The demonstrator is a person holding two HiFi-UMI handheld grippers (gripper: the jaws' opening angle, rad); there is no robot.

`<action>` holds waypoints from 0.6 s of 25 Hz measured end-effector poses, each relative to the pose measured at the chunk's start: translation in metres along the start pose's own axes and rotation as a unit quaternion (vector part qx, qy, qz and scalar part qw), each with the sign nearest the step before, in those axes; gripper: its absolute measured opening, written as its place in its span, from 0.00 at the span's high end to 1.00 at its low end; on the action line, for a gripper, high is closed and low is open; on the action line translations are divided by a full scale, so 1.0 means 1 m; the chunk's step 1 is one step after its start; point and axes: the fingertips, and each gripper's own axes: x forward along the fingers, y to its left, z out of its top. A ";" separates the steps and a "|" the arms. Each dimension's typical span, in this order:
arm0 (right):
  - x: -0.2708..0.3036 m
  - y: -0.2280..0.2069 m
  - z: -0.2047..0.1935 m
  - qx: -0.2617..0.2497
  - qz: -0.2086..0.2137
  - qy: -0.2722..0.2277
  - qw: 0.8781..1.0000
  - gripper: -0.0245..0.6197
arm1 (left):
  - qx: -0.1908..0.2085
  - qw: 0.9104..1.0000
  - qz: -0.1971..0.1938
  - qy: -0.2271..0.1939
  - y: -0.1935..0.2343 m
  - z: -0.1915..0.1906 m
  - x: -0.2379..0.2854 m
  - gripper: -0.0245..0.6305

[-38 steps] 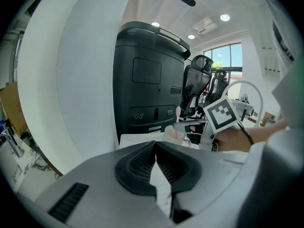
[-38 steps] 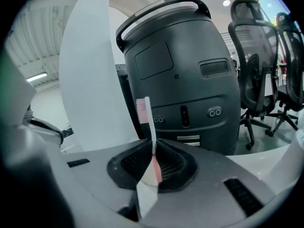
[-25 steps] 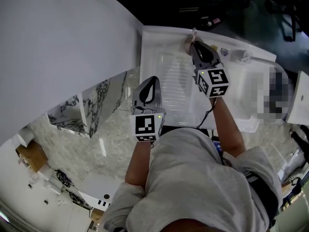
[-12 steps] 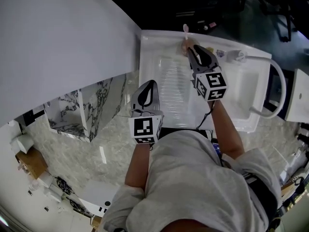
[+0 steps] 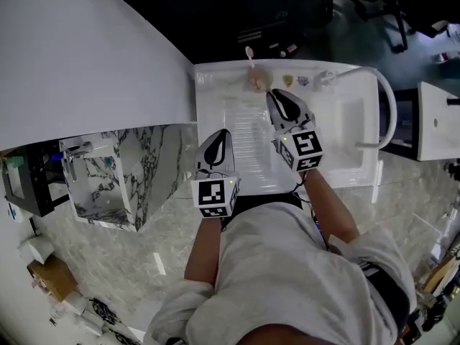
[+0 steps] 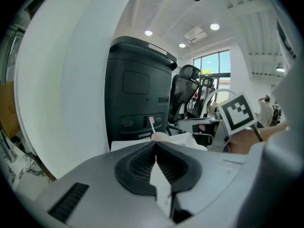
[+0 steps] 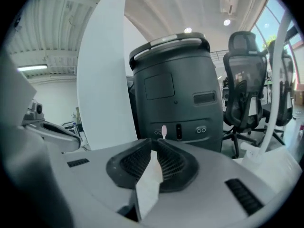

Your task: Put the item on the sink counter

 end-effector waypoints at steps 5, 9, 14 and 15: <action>-0.050 0.013 0.008 -0.013 -0.024 -0.033 0.999 0.93 | 0.009 1.000 -0.024 -0.011 -0.019 0.000 -0.010 0.95; -0.088 0.023 0.005 -0.009 -0.028 -0.038 0.999 0.95 | 0.013 0.999 -0.039 -0.019 -0.037 -0.002 -0.026 0.95; -0.137 0.036 0.007 -0.019 -0.048 -0.048 0.997 0.95 | 0.020 0.998 -0.059 -0.030 -0.057 -0.008 -0.049 0.95; -0.145 0.039 0.006 -0.023 -0.051 -0.049 0.997 0.95 | 0.020 0.997 -0.060 -0.033 -0.061 -0.010 -0.055 0.95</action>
